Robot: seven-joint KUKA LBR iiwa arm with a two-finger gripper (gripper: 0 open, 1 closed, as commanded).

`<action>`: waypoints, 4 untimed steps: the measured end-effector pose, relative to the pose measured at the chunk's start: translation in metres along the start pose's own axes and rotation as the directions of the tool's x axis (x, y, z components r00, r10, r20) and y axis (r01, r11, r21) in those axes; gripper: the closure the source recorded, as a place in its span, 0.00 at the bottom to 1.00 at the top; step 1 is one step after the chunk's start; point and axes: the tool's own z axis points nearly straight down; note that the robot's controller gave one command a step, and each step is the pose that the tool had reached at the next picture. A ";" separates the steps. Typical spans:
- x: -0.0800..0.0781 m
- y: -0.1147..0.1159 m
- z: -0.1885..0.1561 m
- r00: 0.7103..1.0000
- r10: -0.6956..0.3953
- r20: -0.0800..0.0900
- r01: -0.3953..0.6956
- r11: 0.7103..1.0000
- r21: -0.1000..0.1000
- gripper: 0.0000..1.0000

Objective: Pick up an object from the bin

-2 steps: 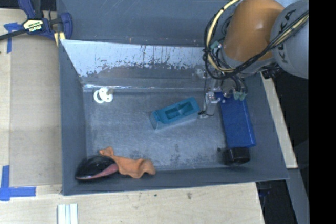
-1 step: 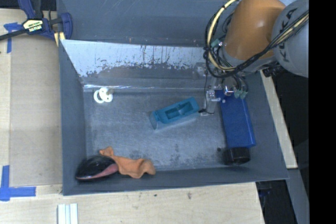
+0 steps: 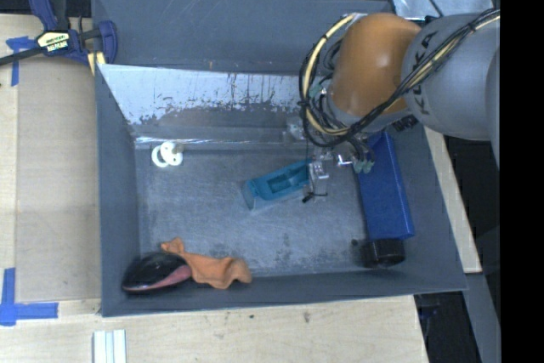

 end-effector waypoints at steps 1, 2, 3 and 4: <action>0.001 0.015 0.003 0.993 -0.122 0.004 0.122 0.993 -0.001 0.00; -0.004 0.026 -0.015 1.000 0.019 0.000 -0.019 1.000 -0.001 0.00; -0.001 0.031 0.025 0.979 -0.206 0.006 0.206 0.979 -0.001 0.00; -0.001 0.046 0.033 1.000 -0.013 0.003 0.013 1.000 0.001 1.00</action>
Offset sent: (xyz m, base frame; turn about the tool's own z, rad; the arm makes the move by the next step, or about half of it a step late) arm 0.0019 0.0295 0.0182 0.0198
